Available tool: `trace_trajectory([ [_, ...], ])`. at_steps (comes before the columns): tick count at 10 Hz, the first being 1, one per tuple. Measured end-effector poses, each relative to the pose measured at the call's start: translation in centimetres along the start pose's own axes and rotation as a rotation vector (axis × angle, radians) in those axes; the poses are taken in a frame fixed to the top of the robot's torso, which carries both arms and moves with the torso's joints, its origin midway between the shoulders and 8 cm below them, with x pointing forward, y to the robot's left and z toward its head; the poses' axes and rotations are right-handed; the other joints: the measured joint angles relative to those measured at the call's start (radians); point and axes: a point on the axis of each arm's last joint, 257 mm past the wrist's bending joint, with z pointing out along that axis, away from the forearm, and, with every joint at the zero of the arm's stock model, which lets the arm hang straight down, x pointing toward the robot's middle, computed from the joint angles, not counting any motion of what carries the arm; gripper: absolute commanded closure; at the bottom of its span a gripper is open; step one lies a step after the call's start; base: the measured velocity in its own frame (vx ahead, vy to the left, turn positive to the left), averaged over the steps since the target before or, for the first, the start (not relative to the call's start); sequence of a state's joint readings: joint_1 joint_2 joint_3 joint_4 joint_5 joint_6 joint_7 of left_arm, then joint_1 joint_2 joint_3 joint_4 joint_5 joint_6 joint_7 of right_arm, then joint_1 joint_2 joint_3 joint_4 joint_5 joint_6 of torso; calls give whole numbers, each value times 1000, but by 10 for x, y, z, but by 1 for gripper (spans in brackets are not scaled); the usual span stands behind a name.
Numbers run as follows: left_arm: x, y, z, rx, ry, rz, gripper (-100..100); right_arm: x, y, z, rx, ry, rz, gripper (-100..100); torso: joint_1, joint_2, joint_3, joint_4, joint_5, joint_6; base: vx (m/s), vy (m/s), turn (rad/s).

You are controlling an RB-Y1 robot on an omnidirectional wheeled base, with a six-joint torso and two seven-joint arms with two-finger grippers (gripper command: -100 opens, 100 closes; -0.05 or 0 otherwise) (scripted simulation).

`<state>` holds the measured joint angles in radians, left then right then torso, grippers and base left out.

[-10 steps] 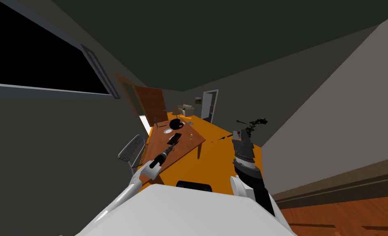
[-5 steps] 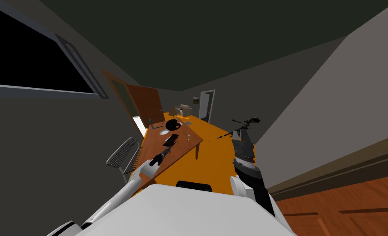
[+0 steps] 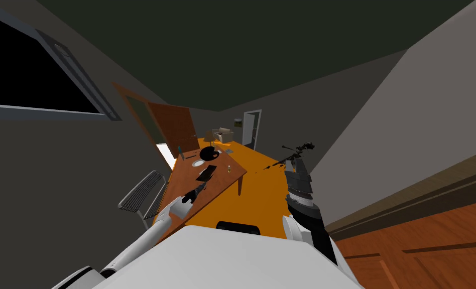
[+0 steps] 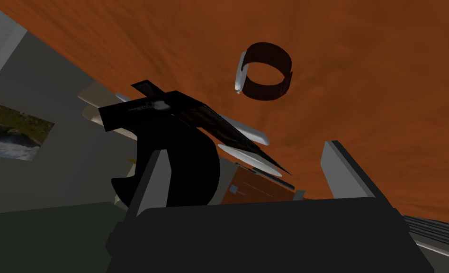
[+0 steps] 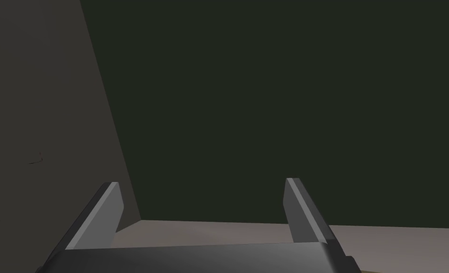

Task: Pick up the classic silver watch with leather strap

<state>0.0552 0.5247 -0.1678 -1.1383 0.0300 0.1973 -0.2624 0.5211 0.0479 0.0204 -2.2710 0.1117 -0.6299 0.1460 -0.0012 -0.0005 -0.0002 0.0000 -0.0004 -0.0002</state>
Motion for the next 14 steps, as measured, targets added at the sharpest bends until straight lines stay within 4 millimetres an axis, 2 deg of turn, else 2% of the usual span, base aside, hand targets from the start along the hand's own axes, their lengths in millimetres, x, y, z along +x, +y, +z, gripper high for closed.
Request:
trace_trajectory([
  [2, -6, 27, 3, -71, 0, 6, -100, 0, 0, 0, 0, 0, 0, 0, -2, -2, -1, 0, -1, 0, 43, -45, -29],
  [5, -5, 30, 3, -83, 1, 7, -100, 0, 0, 0, 0, 0, 0, 0, 1, 1, 0, 0, 0, 0, 8, -9, -14],
  [7, -12, 54, 7, -151, 1, 12, -100, 0, 0, 0, 0, 0, 0, 0, -3, -2, -1, 0, 0, 0, 46, -50, -67],
  [13, -22, 114, -3, -324, 1, 5, -100, 0, 0, 0, 0, 0, 0, 0, -2, -2, -1, 0, -1, 0, 48, -49, -56],
  [14, -22, 115, -3, -330, 2, 5, 0, 0, 0, 0, 0, 0, 0, 0, -1, -1, 0, 0, 0, 0, 0, 0, 0],
])
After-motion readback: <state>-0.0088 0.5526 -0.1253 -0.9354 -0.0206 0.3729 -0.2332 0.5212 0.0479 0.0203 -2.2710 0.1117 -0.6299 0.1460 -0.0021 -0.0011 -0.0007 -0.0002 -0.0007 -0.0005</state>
